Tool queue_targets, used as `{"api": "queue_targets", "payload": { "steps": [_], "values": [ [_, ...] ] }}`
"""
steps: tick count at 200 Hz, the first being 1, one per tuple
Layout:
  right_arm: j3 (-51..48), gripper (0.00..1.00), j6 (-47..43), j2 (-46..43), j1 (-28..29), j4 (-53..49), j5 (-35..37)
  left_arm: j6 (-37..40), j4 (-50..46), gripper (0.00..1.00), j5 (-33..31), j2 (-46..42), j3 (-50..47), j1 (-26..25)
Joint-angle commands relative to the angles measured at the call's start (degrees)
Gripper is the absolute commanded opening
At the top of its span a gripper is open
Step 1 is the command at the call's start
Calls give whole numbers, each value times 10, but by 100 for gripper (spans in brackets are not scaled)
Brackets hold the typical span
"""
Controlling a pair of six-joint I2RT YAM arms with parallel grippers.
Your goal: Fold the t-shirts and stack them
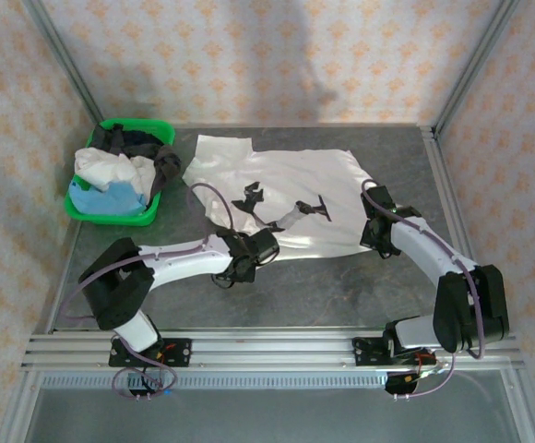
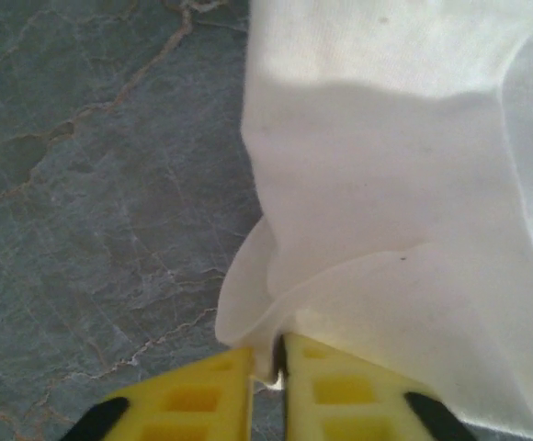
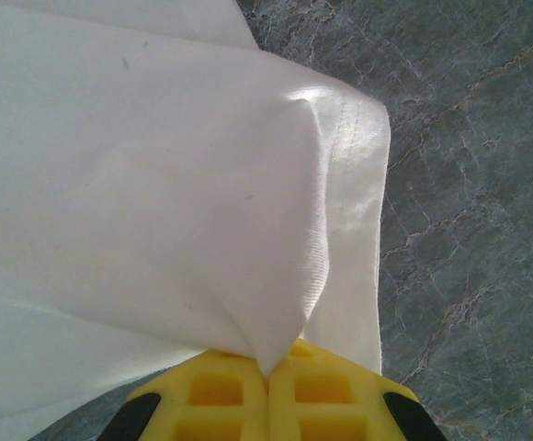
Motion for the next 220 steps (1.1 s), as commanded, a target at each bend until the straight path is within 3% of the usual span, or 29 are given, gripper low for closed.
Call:
{"api": "queue_targets", "payload": {
  "steps": [1,38,69,91,106,139,193,220],
  "values": [
    [4,4,9,-20,-3,-16,17,-45,-16,0,-49,-56,-34,8],
    [4,4,12,-27,-3,-15,14,-142,7,0,-36,-241,-173,46],
    [8,4,13,-31,-4,-15,13,-252,-43,0,-51,-420,-261,47],
    [15,5,15,-31,-3,-22,4,-270,8,38,-9,-507,-324,45],
    [15,5,20,-37,-4,-28,-11,-257,21,50,-1,-516,-330,45],
    [12,5,25,-51,-3,-32,1,-163,26,66,-5,-417,-263,46],
    [10,5,22,-31,-4,-19,6,20,52,70,-2,-114,-11,50],
    [8,5,26,-28,-4,-14,16,72,5,71,-25,79,157,58]
  ]
}}
